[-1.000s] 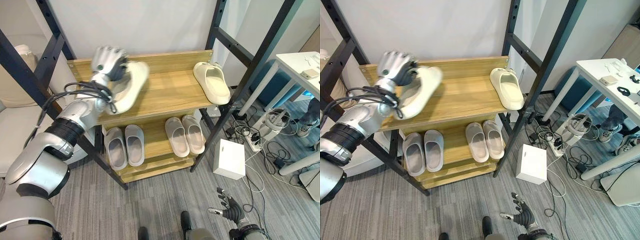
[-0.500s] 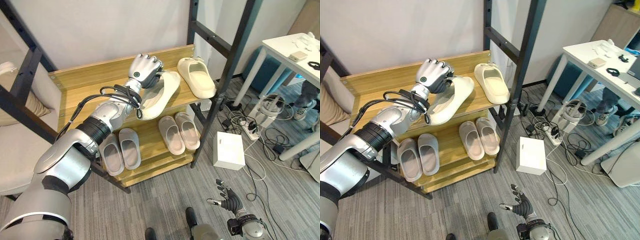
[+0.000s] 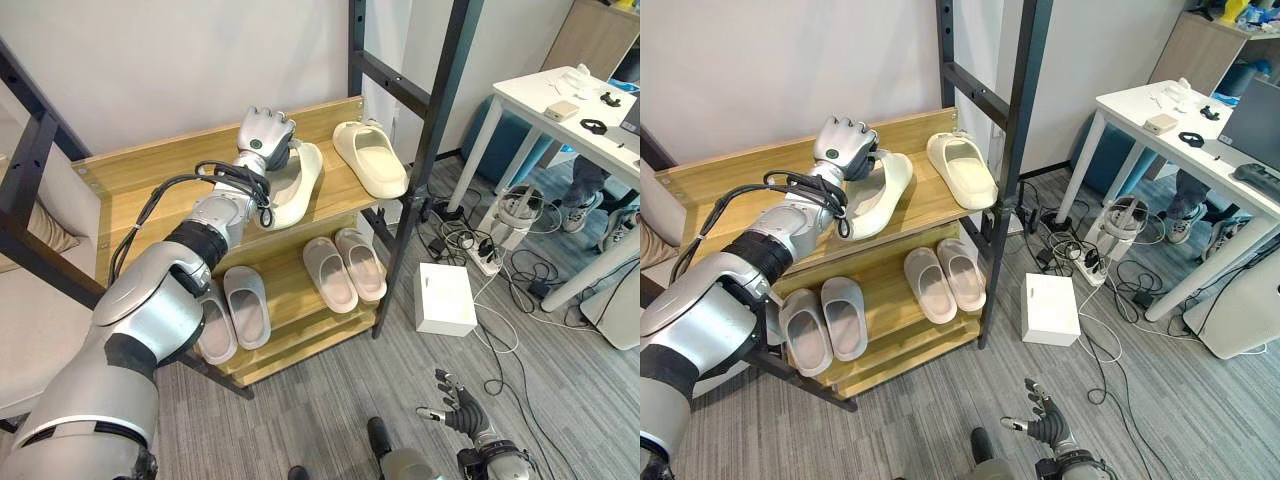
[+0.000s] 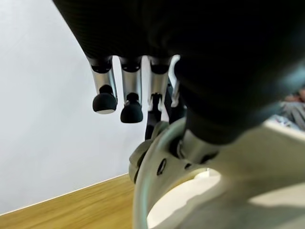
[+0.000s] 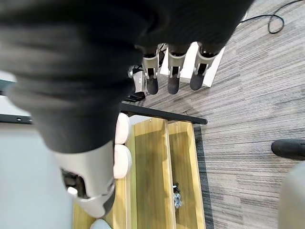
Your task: Arrange the slippers neatly on the shoe rack.
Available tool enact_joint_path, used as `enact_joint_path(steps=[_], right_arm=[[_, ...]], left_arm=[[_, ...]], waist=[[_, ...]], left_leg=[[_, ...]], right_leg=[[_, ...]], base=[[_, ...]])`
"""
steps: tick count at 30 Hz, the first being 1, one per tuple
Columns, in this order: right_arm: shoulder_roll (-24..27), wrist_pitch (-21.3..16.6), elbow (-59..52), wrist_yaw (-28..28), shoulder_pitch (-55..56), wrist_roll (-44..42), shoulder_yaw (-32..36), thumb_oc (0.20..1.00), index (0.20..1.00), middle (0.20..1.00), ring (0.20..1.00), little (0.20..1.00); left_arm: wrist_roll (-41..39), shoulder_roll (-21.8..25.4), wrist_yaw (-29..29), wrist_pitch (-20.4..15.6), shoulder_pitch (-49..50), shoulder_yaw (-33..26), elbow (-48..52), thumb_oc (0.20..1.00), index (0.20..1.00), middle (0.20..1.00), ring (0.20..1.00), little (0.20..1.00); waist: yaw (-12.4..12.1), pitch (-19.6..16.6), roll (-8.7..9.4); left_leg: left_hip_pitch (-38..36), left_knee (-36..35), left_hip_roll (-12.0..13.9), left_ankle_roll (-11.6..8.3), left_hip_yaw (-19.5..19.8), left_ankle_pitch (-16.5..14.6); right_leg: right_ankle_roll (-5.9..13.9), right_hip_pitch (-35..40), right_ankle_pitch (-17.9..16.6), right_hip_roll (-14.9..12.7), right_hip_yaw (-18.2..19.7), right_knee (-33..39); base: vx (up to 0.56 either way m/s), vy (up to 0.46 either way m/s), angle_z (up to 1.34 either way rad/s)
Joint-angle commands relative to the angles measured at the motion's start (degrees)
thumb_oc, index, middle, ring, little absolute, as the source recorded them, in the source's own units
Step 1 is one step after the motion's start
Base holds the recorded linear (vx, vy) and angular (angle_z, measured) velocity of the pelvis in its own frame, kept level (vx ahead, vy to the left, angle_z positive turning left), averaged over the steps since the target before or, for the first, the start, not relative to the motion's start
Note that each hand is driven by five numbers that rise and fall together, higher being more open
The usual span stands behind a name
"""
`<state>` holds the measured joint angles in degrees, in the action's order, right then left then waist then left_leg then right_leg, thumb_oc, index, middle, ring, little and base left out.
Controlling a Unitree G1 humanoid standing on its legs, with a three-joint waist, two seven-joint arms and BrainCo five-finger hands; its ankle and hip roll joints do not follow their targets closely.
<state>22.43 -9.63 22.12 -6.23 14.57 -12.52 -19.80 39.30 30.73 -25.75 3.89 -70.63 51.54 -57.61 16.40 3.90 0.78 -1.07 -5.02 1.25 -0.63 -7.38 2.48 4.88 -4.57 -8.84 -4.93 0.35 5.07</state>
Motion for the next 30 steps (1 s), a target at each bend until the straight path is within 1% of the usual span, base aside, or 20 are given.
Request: enact_joint_path(steps=[1,6,9,10,14,15,16,17,19,20,21,22,23,24,25,26,28,29,30], right_arm=[[2.0,-3.1,-0.3,-0.7,-1.5,-1.5,1.2,1.000,1.000,1.000,1.000,1.000],[1.3,-3.0,1.1,-0.8,-1.7,-1.2,0.7,1.000,1.000,1.000,1.000,1.000],[0.7,-2.7,2.3,-0.9,-2.7,-1.3,0.6,1.000,1.000,1.000,1.000,1.000],[0.7,-2.8,2.4,-0.9,-2.7,-1.3,0.6,1.000,1.000,1.000,1.000,1.000],[0.1,-2.3,3.2,-1.0,-4.0,-1.3,0.4,1.000,1.000,1.000,1.000,1.000],[-0.2,-2.2,3.5,-1.1,-4.4,-1.2,0.3,1.000,1.000,1.000,1.000,1.000],[-0.7,-1.9,4.1,-1.1,-5.2,-1.3,0.0,1.000,1.000,1.000,1.000,1.000],[-0.7,-1.9,4.1,-1.1,-5.2,-1.3,0.0,1.000,1.000,1.000,1.000,1.000],[-1.7,-1.6,4.2,-1.3,-5.4,-1.1,0.0,1.000,1.000,1.000,1.000,1.000],[-3.0,-0.9,4.5,-1.6,-5.8,-1.0,0.3,1.000,1.000,1.000,1.000,1.000],[-3.7,-0.4,4.6,-1.9,-6.0,-1.2,0.7,1.000,1.000,1.000,1.000,1.000],[-3.7,-0.4,4.6,-1.9,-6.0,-1.2,0.6,1.000,1.000,1.000,1.000,1.000],[-4.3,-0.1,4.8,-2.0,-6.2,-1.0,0.8,1.000,1.000,1.000,1.000,1.000],[-5.2,0.8,5.0,-2.6,-6.7,-1.0,1.2,1.000,1.000,1.000,1.000,1.000],[-5.2,0.8,5.0,-2.6,-6.7,-1.0,1.2,1.000,1.000,1.000,1.000,1.000],[-5.9,1.7,5.2,-3.1,-7.3,-1.0,1.5,1.000,1.000,1.000,1.000,1.000],[-6.3,2.8,5.6,-3.4,-8.5,-1.1,1.4,1.000,1.000,1.000,1.000,1.000],[-6.3,2.8,5.6,-3.4,-8.5,-1.1,1.4,1.000,1.000,1.000,1.000,1.000],[-6.5,3.3,5.9,-3.6,-9.1,-1.4,1.3,1.000,1.000,1.000,1.000,1.000]], left_arm=[[-0.7,-0.2,-1.7,2.1,-12.9,-1.7,-8.1,1.000,1.000,1.000,1.000,1.000],[-2.4,-0.4,-2.1,1.3,-11.7,-2.9,-6.9,1.000,1.000,1.000,1.000,1.000],[-3.5,-0.9,-1.7,1.2,-10.7,-3.8,-5.8,1.000,1.000,1.000,1.000,1.000],[-3.5,-0.9,-1.7,1.2,-10.7,-3.8,-5.8,1.000,1.000,1.000,1.000,1.000],[-3.8,-1.5,-1.4,1.1,-9.7,-4.8,-4.5,1.000,1.000,1.000,1.000,1.000],[-4.2,-1.5,-1.5,1.0,-9.4,-5.3,-4.4,1.000,1.000,1.000,1.000,1.000],[-6.3,-1.6,-1.6,0.5,-8.8,-6.7,-3.9,1.000,1.000,1.000,1.000,1.000],[-6.3,-1.6,-1.6,0.5,-8.8,-6.7,-3.9,1.000,1.000,1.000,1.000,1.000],[-12.5,-0.9,-2.1,-1.3,-5.8,-11.6,0.2,1.000,1.000,1.000,1.000,1.000],[-20.5,-0.6,-1.9,-3.9,-1.1,-17.2,6.9,1.000,1.000,1.000,1.000,1.000],[-26.1,-0.5,-1.7,-6.2,2.5,-20.6,12.0,1.000,1.000,1.000,1.000,1.000],[-26.1,-0.5,-1.7,-6.2,2.5,-20.7,12.1,1.000,1.000,1.000,1.000,1.000],[-29.3,-0.8,-1.6,-7.5,5.4,-22.5,16.2,1.000,1.000,1.000,1.000,1.000],[-38.2,-2.2,0.1,-10.7,13.4,-26.7,24.2,1.000,1.000,1.000,1.000,1.000],[-38.2,-2.2,0.1,-10.7,13.4,-26.7,24.2,1.000,1.000,1.000,1.000,1.000],[-45.4,-3.8,1.9,-13.0,20.2,-29.0,29.5,1.000,1.000,1.000,1.000,1.000],[-53.9,-5.6,4.8,-14.9,26.4,-29.9,32.2,1.000,1.000,1.000,1.000,1.000],[-53.9,-5.6,4.8,-14.9,26.4,-29.9,32.2,1.000,1.000,1.000,1.000,1.000],[-57.5,-6.7,5.8,-15.2,28.5,-29.9,32.6,1.000,1.000,1.000,1.000,1.000]], waist=[[-0.1,1.0,-1.17],[-0.8,0.6,-1.22],[-2.0,0.7,-1.14],[-2.0,0.7,-1.14],[-3.0,0.6,-0.82],[-3.2,0.5,-0.76],[-3.7,0.5,-0.58],[-3.7,0.5,-0.58],[-4.5,0.4,-0.23],[-5.3,0.5,-0.12],[-5.8,0.5,-0.09],[-5.8,0.4,-0.09],[-6.3,0.4,-0.03],[-7.4,0.6,0.07],[-7.4,0.5,0.06],[-8.2,0.5,0.05],[-9.0,0.5,0.02],[-9.0,0.5,0.02],[-9.3,0.4,-0.01]], left_leg=[[-4.8,0.0,-0.9,2.59,1.4,-12.2],[-5.1,0.0,-0.8,2.65,1.4,-12.3],[-4.9,0.0,-1.0,2.72,2.6,-12.0],[-4.9,0.0,-1.0,2.72,2.6,-12.0],[-4.5,0.0,-1.1,2.78,3.8,-11.7],[-4.3,0.0,-1.2,2.80,4.0,-11.6],[-4.2,0.0,-1.3,2.83,4.4,-11.5],[-4.2,0.0,-1.3,2.83,4.4,-11.5],[-3.7,0.0,-1.5,3.02,4.8,-11.1],[-3.6,0.0,-1.7,3.10,5.5,-11.0],[-3.5,0.0,-1.9,3.17,6.0,-10.9],[-3.3,0.0,-1.9,3.18,6.0,-10.8],[-3.2,0.0,-1.9,3.21,6.3,-10.7],[-3.0,0.0,-2.1,3.30,7.4,-10.5],[-2.9,0.0,-2.2,3.31,7.4,-10.4],[-2.7,0.0,-2.3,3.31,8.1,-10.2],[-2.5,0.0,-2.5,3.32,8.7,-10.1],[-2.5,0.0,-2.5,3.32,8.7,-10.0],[-2.4,0.0,-2.5,3.32,9.0,-10.0]], right_leg=[[2.41,5.6,12.6,1.5,-0.7,-0.1],[2.31,6.1,12.8,1.5,-1.0,-0.1],[2.17,6.6,13.0,1.4,-2.1,-0.1],[2.17,6.6,13.0,1.4,-2.2,-0.1],[2.11,6.8,13.1,1.2,-3.4,-0.1],[2.11,6.8,13.2,1.2,-3.7,-0.1],[2.11,6.8,13.1,1.1,-4.1,-0.1],[2.11,6.8,13.1,1.1,-4.1,-0.1],[2.03,6.6,12.9,1.0,-4.5,-0.1],[1.91,6.9,12.9,0.8,-5.3,-0.1],[1.84,7.0,12.9,0.7,-5.8,-0.1],[1.84,6.9,12.9,0.7,-5.8,-0.1],[1.77,7.0,12.9,0.6,-6.2,-0.1],[1.58,7.3,13.0,0.4,-7.1,-0.1],[1.59,7.2,13.0,0.4,-7.1,-0.1],[1.47,7.3,13.1,0.3,-7.7,-0.1],[1.31,7.5,13.3,0.2,-8.4,-0.1],[1.31,7.5,13.3,0.2,-8.5,-0.1],[1.27,7.5,13.3,0.1,-8.7,-0.1]], base=[[0.00,0.002,-0.08],[-0.01,0.004,-0.09],[-0.03,0.007,0.03],[-0.04,0.010,0.07],[-0.04,0.008,0.17],[-0.06,0.009,0.16],[-0.04,0.006,0.03],[-0.05,0.002,0.09],[-0.05,0.002,0.18],[-0.06,0.006,0.18],[-0.04,0.006,0.17],[-0.03,0.001,0.12],[-0.04,-0.003,0.34],[-0.04,-0.003,0.34],[-0.05,0.002,0.34],[-0.03,0.007,0.17],[-0.04,0.007,0.32],[-0.03,0.002,0.34],[-0.02,0.009,0.14]])
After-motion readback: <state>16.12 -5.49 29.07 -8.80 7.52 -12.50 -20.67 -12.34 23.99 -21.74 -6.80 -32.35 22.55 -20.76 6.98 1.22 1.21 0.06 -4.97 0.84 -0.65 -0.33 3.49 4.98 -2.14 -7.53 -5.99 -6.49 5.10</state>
